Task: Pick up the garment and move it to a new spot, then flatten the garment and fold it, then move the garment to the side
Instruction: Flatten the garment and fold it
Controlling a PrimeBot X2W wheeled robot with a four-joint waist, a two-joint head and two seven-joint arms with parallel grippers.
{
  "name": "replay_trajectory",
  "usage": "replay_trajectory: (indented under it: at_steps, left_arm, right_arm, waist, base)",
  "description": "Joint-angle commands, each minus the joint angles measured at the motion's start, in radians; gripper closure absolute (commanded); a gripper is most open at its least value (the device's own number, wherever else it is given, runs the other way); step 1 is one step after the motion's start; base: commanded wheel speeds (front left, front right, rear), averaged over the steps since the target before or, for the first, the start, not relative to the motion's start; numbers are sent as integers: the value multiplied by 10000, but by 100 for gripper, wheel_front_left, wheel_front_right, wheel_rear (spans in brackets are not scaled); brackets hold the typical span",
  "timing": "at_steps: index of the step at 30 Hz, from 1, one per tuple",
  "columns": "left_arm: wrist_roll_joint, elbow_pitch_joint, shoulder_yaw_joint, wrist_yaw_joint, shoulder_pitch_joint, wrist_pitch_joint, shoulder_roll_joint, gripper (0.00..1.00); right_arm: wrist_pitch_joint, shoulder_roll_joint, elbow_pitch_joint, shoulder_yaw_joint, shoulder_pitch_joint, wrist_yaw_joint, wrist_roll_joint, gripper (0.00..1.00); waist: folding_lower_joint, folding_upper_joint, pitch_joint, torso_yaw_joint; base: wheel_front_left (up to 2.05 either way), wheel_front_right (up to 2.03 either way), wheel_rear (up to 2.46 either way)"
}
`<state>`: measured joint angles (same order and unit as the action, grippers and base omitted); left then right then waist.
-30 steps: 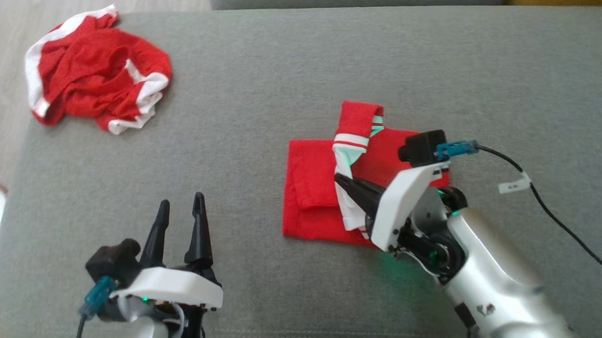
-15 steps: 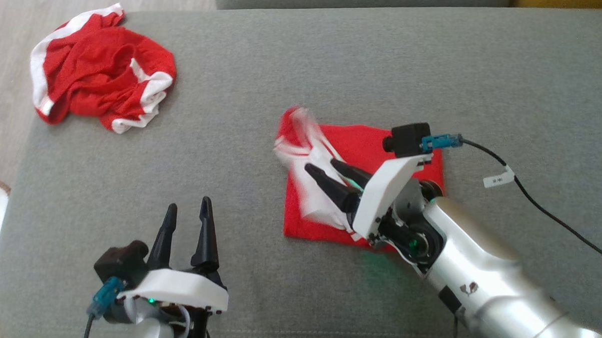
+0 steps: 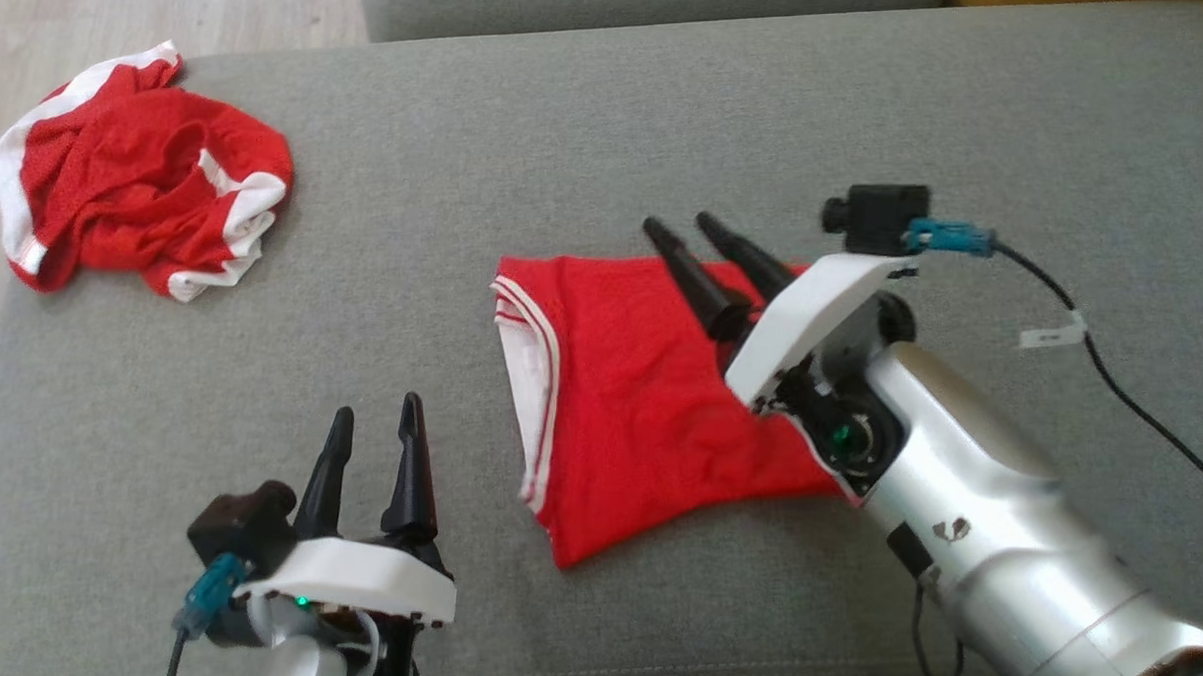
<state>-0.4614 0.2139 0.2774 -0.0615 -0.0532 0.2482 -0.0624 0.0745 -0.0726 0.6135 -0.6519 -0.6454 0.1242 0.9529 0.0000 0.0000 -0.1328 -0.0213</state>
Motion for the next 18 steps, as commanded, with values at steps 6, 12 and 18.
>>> replay_trajectory:
  at_steps: [6, 12, 18]
  left_arm:
    - [22, -417, -280, -65, -266, 117, -155, 0]
    - [36, -533, -253, -122, -192, 118, -208, 0]
    - [74, -619, -292, -257, -176, 124, -176, 0]
  right_arm:
    - [-397, 214, -146, 593, 70, 65, -674, 0]
    - [-1508, 125, -183, 1391, 648, 65, -1932, 0]
    - [-2854, 164, -421, 2866, 1791, 65, -3680, 0]
  waist:
    - [0, 0, 76, 130]
    - [0, 0, 285, 258]
    - [0, 0, 712, 384]
  base:
    - [0, 0, 0]
    - [0, 0, 0]
    - [0, 0, 0]
